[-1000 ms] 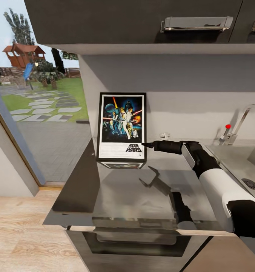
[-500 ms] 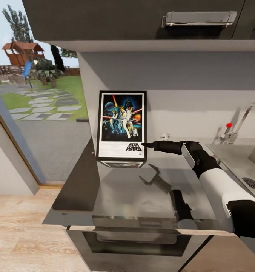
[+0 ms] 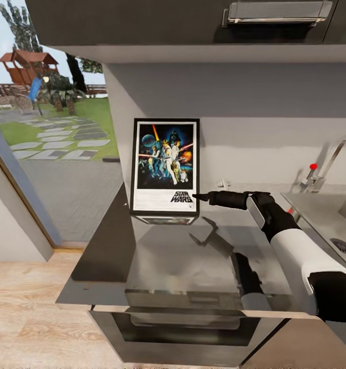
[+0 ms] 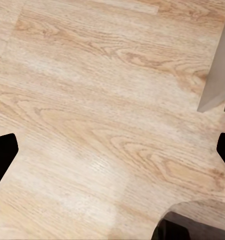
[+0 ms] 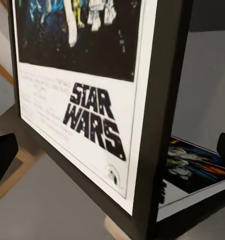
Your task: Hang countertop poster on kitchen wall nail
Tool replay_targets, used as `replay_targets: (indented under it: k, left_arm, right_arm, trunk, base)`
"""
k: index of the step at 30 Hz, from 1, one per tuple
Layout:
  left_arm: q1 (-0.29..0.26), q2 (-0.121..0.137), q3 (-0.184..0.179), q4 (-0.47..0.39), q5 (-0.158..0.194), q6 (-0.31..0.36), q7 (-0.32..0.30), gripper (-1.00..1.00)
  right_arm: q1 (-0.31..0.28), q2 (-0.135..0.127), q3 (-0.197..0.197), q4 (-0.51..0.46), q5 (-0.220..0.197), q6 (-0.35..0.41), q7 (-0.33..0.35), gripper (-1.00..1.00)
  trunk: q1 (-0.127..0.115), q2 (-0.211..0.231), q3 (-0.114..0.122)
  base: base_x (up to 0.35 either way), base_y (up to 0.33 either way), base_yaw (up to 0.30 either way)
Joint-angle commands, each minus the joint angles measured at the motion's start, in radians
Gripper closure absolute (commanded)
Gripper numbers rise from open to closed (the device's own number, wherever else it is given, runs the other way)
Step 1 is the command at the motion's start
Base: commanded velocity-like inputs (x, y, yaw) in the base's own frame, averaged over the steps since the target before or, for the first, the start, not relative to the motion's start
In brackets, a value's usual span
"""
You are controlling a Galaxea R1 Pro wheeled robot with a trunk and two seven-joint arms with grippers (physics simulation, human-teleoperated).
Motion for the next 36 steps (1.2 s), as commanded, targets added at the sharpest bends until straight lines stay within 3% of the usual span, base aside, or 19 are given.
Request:
replay_targets:
  k: [1,36]
  left_arm:
    - [0.000,0.000,0.001,-0.001,0.000,-0.001,-0.001,-1.00]
    - [0.000,0.000,0.001,-0.001,-0.001,0.000,-0.001,-1.00]
  right_arm:
    - [-0.001,-0.001,0.005,0.000,-0.010,0.008,-0.002,-1.00]
    - [-0.001,-0.002,0.006,-0.001,-0.010,0.006,-0.002,-1.00]
  trunk:
    - [0.000,0.000,-0.002]
    - [0.000,0.000,-0.004]
  base:
    - [0.000,0.000,0.000]
    - [0.040,0.000,0.000]
